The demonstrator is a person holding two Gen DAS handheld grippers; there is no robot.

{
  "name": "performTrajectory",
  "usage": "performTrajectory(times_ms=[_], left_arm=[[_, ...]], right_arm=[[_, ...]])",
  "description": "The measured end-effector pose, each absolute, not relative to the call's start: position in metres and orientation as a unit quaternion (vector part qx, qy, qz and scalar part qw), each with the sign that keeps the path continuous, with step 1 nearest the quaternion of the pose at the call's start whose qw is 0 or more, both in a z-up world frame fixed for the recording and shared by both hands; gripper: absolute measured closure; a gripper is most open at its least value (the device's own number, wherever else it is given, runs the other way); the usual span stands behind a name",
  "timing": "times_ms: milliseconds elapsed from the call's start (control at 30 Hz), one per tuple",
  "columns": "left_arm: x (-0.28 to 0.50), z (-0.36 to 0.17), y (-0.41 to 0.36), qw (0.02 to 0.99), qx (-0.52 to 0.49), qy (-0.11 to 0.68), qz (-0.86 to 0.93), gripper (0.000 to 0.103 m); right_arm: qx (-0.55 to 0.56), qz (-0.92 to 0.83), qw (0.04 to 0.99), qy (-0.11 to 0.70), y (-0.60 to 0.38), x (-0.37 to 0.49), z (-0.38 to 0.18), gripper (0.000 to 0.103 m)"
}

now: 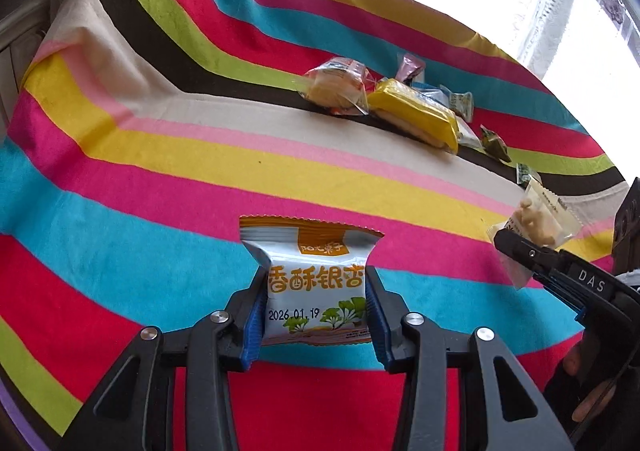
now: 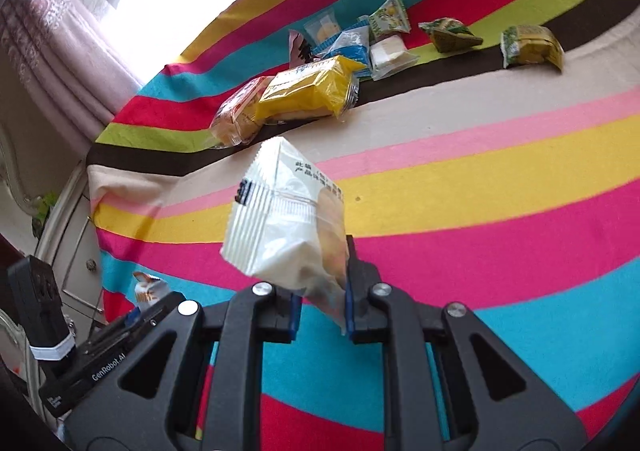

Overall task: Organize snacks
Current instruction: 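Grasp the orange-labelled biscuit packet with the left tool while the right tool grasps a white packet, then carry both packets to the purple-rimmed white box and open both tools over it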

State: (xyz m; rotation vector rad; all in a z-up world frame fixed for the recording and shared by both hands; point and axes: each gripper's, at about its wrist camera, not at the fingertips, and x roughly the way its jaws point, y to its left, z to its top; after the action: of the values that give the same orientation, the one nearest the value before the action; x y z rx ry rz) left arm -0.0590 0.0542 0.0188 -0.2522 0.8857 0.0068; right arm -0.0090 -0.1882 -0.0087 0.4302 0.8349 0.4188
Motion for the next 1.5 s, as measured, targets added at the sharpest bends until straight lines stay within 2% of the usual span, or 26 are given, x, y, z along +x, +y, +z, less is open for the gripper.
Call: performTrajectory(times_ms=[367, 633, 1133, 1500], left_arm=[[-0.1, 0.02, 0.045, 0.895, -0.103, 0.434, -0.019, 0.058], [-0.131, 0.042, 0.044, 0.908, -0.082, 0.411, -0.029, 0.058], [-0.178, 0.078, 0.051, 0.927, -0.046, 0.371, -0.032, 0.058], [-0.207, 0.084, 0.08, 0.928, -0.045, 0.37, -0.011, 0.058]], right_arm=[[0.222, 0.2, 0.869, 0.394, -0.196, -0.052, 0.002, 0.083], [0.218, 0.208, 0.868, 0.395, -0.185, -0.073, 0.008, 0.083], [0.174, 0.243, 0.879, 0.372, -0.159, -0.113, 0.046, 0.083], [0.13, 0.283, 0.876, 0.369, -0.122, -0.133, 0.057, 0.083]])
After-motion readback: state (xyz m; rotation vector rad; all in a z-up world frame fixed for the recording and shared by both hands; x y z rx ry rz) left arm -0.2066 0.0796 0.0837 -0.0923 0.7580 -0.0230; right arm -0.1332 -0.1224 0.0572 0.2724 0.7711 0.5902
